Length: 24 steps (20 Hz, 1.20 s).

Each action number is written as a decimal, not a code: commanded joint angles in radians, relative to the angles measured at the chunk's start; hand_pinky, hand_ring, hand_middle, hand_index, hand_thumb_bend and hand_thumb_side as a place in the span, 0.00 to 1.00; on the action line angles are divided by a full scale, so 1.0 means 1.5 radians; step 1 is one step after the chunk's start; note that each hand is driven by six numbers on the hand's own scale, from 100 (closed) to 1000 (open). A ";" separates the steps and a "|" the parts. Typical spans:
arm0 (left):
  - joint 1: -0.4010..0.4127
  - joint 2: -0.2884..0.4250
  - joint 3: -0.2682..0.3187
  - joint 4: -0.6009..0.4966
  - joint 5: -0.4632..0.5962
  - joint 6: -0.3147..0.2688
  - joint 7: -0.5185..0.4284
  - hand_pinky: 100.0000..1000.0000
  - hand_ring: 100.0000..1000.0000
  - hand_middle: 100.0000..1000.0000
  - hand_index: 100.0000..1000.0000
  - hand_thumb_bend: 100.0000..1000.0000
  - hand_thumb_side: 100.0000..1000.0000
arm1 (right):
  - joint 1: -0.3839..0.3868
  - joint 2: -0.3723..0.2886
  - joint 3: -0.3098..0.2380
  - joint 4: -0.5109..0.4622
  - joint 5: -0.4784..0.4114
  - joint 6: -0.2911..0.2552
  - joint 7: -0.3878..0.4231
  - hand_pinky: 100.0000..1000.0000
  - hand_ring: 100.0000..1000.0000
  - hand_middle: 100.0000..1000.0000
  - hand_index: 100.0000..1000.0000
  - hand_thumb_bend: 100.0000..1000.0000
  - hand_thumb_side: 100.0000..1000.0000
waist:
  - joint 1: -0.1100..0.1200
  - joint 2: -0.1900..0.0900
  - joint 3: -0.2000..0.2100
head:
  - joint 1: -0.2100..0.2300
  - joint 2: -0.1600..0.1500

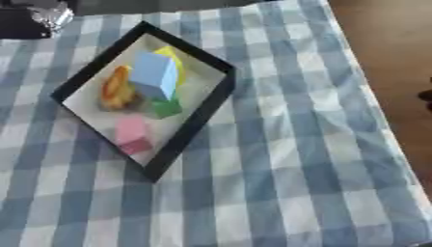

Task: Pick up objects on the table and place them in the box.

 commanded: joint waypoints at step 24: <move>0.213 -0.168 0.165 -0.069 0.268 0.046 0.267 0.77 0.77 0.80 0.90 0.02 0.74 | -0.059 -0.001 -0.020 -0.012 -0.001 -0.146 -0.043 0.86 0.82 0.62 0.78 0.00 0.54 | -0.019 -0.019 0.025 | 0.004 -0.001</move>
